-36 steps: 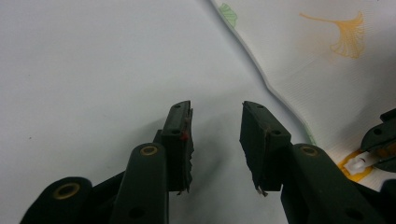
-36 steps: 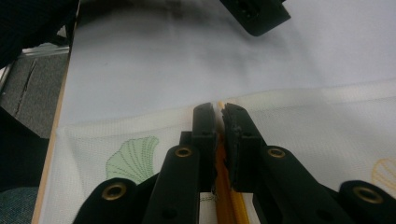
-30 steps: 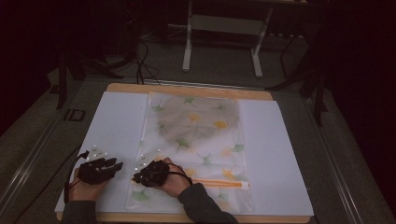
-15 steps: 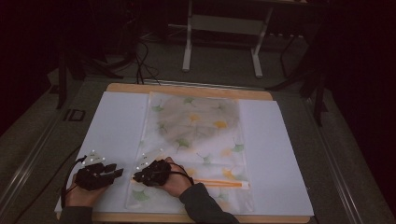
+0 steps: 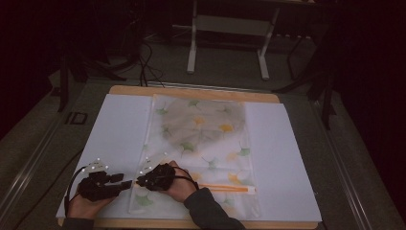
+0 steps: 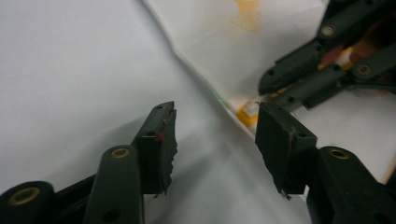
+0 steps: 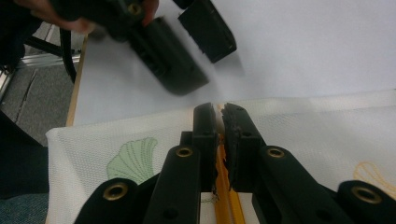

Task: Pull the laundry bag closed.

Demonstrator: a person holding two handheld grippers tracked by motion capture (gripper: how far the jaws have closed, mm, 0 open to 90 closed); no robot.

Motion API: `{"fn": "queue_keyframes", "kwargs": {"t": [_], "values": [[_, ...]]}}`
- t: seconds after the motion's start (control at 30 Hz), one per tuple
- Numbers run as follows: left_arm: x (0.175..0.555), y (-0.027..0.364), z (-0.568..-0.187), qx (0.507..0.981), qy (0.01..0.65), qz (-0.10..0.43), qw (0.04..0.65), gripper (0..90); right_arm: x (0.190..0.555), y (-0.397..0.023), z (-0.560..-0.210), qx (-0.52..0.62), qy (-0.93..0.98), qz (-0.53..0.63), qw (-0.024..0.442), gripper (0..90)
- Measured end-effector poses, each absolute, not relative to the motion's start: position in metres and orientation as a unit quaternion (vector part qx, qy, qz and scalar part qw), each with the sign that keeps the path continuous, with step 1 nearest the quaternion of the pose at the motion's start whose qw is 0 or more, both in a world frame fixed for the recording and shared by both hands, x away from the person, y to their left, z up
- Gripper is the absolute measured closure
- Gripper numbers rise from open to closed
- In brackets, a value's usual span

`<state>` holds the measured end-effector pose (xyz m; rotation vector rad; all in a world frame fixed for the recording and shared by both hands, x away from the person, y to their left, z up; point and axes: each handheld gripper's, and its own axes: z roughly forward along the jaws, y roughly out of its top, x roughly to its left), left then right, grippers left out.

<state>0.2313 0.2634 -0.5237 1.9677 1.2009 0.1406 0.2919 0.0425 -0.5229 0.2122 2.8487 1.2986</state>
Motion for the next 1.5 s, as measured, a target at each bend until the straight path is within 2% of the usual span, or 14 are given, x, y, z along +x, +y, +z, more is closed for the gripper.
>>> {"fn": "queue_keyframes", "kwargs": {"t": [0.23,0.5,0.87,1.03,1.2,1.3,1.5], "values": [[0.23,0.26,-0.526,0.781,0.471,0.021,0.41,45.1,0.292,0.041,-0.521,0.068,0.907,0.415,0.004,83.8],[0.232,0.253,-0.53,0.796,0.456,0.001,0.398,46.1,0.293,0.041,-0.52,0.067,0.906,0.418,0.008,83.8],[0.244,0.245,-0.537,0.798,0.442,-0.045,0.408,53.5,0.292,0.038,-0.516,0.062,0.904,0.423,0.009,83.8],[0.248,0.243,-0.539,0.793,0.441,-0.07,0.414,62.2,0.291,0.037,-0.515,0.059,0.903,0.425,0.011,83.8],[0.249,0.244,-0.54,0.792,0.44,-0.08,0.416,76.5,0.292,0.035,-0.515,0.059,0.904,0.423,0.01,83.8],[0.249,0.243,-0.54,0.792,0.439,-0.081,0.417,82.0,0.292,0.034,-0.515,0.06,0.905,0.421,0.011,83.9],[0.249,0.243,-0.539,0.79,0.439,-0.081,0.42,86.6,0.293,0.032,-0.516,0.062,0.906,0.419,0.011,83.9]]}}
